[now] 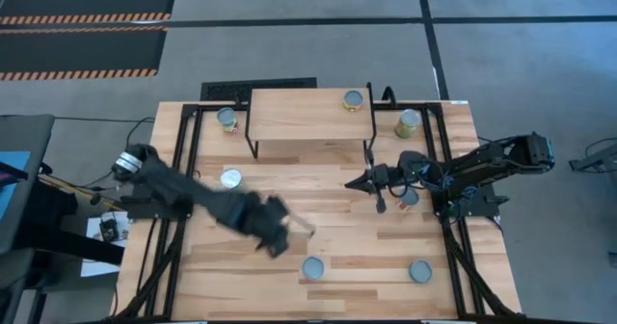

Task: Pick and place cans onto a shelf
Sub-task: Put the canned peach on the shelf

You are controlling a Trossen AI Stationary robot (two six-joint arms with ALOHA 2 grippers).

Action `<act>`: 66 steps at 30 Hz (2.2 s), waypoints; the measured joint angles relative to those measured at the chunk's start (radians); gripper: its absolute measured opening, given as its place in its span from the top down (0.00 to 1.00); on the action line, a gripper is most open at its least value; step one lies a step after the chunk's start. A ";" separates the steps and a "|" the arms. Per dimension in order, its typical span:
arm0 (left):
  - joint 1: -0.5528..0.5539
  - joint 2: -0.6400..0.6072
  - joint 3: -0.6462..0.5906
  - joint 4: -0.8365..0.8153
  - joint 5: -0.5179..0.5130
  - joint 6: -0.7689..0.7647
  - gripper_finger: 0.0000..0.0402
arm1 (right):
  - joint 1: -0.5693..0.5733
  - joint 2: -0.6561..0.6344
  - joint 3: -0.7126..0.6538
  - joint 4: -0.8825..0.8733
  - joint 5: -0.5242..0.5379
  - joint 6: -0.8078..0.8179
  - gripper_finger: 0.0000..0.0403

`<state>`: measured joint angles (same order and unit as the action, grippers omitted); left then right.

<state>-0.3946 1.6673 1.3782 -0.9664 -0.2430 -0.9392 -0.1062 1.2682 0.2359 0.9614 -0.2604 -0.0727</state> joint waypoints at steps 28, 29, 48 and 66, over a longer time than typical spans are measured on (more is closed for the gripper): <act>0.790 0.443 0.929 -0.168 0.130 1.221 1.00 | 0.060 0.000 0.000 -0.067 -0.001 0.021 0.97; 0.797 0.475 0.969 -0.180 0.130 1.229 1.00 | 0.060 0.000 0.000 -0.065 -0.001 0.021 0.97; 0.838 0.526 0.965 -0.187 0.134 1.225 0.94 | 0.060 0.000 0.000 -0.062 0.000 0.020 0.97; 0.824 0.525 0.977 -0.096 0.116 1.240 0.91 | 0.061 0.000 0.000 -0.063 -0.001 0.021 0.97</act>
<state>0.4296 2.1921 2.3555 -1.0625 -0.1273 0.3007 -0.0452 1.2682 0.2359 0.8982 -0.2611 -0.0517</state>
